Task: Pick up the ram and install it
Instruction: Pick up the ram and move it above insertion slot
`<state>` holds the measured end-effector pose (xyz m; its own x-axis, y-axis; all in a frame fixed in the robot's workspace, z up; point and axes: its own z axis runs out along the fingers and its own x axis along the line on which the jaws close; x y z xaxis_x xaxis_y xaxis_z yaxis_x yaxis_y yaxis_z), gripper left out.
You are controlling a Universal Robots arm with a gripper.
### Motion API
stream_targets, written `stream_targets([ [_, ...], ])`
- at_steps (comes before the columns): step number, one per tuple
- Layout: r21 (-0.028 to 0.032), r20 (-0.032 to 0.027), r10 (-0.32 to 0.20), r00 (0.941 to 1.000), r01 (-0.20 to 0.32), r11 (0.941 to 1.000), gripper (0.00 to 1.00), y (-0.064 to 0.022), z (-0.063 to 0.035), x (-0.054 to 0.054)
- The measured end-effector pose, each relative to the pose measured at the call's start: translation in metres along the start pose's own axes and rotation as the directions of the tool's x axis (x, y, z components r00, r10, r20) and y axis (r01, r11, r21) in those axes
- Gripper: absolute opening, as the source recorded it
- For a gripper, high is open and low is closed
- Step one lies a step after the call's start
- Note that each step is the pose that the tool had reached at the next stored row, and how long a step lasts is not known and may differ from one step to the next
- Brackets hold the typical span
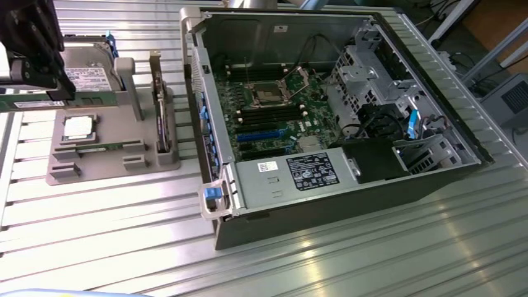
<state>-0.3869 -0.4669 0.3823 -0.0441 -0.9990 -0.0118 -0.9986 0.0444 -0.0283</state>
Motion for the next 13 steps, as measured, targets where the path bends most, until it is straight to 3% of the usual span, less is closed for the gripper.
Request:
stream_targets([
  [13,0.0,0.0001,0.0,1.0,0.0,1.0,0.12,-0.0005,-0.0171,0.0],
])
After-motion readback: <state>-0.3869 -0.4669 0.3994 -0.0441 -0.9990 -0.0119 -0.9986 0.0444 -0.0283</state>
